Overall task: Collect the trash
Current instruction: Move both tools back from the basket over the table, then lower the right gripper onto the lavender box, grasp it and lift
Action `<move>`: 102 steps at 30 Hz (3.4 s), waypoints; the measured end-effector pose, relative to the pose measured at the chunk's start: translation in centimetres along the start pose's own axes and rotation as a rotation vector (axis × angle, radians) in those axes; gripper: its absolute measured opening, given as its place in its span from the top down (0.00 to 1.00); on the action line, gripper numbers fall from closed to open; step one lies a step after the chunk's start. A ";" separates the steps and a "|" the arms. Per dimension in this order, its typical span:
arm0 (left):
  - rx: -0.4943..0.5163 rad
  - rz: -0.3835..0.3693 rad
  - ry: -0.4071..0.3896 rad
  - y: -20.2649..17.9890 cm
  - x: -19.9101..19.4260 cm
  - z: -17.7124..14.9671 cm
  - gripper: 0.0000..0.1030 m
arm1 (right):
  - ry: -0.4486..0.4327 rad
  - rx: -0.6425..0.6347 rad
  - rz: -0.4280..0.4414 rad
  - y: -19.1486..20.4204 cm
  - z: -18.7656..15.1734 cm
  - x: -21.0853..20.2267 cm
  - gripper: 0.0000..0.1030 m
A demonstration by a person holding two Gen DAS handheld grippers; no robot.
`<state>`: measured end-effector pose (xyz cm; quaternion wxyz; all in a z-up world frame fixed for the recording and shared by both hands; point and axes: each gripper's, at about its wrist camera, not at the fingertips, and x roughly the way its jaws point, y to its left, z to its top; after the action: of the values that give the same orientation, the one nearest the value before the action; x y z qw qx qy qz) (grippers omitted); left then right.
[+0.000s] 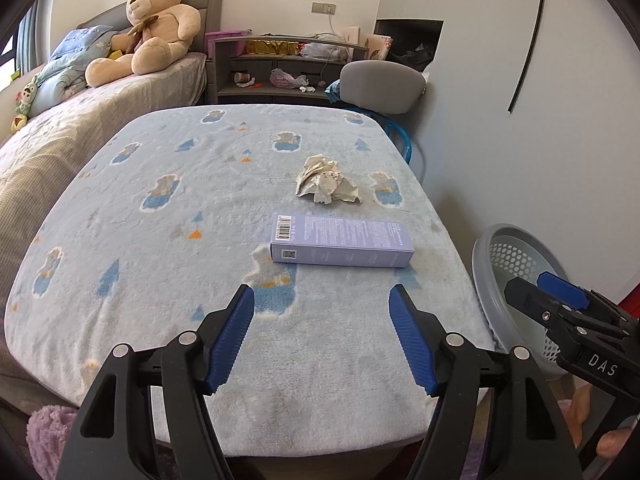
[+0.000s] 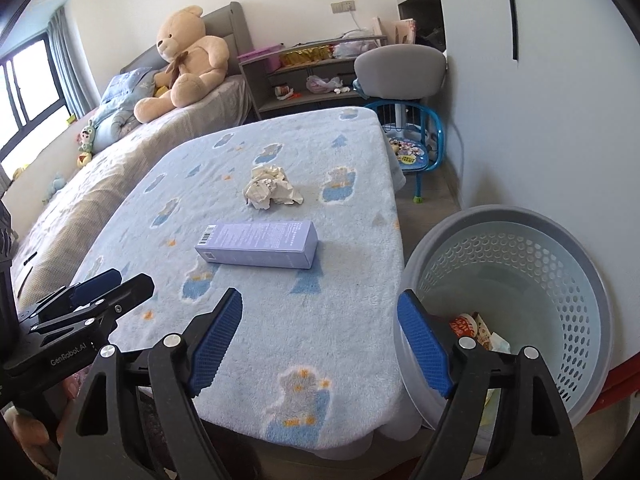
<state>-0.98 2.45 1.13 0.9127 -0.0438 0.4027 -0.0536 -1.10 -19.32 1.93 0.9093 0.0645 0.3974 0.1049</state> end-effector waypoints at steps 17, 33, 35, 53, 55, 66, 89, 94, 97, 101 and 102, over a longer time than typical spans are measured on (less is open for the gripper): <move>-0.071 0.069 0.014 4.1 1.1 0.6 0.34 | 0.068 -0.150 0.058 2.4 2.5 4.3 0.18; -0.148 0.140 0.035 8.1 2.4 1.0 0.34 | 0.189 -0.271 0.121 2.6 4.5 10.2 0.12; -0.148 0.142 0.040 8.2 2.6 1.0 0.34 | 0.198 -0.287 0.126 2.8 4.7 11.1 0.12; -0.182 0.175 0.045 10.2 3.2 1.5 0.34 | 0.322 -0.394 0.255 4.7 6.7 17.5 0.09; -0.186 0.180 0.042 10.4 3.1 1.6 0.34 | 0.336 -0.392 0.279 4.7 6.5 17.6 0.09; -0.207 0.177 0.034 11.2 2.9 1.4 0.34 | 0.374 -0.412 0.329 6.3 4.0 15.5 0.09; -0.228 0.165 0.016 12.5 1.5 0.8 0.34 | 0.305 -0.387 0.288 7.2 3.8 13.3 0.09; -0.230 0.167 0.018 12.5 1.5 0.7 0.34 | 0.300 -0.422 0.261 9.2 3.0 14.0 0.09; -0.230 0.173 0.030 12.6 1.8 0.8 0.34 | 0.301 -0.448 0.236 10.4 2.6 14.8 0.11; -0.234 0.182 0.028 13.1 1.6 0.6 0.34 | 0.330 -0.479 0.223 11.5 2.1 16.2 0.21; -0.237 0.185 0.028 13.3 1.6 0.6 0.34 | 0.332 -0.492 0.213 11.8 2.0 16.4 0.22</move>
<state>1.31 15.42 -1.26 0.8966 -0.1133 0.4210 0.0778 9.62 -4.01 -5.99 0.8043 -0.1343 0.4940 0.3015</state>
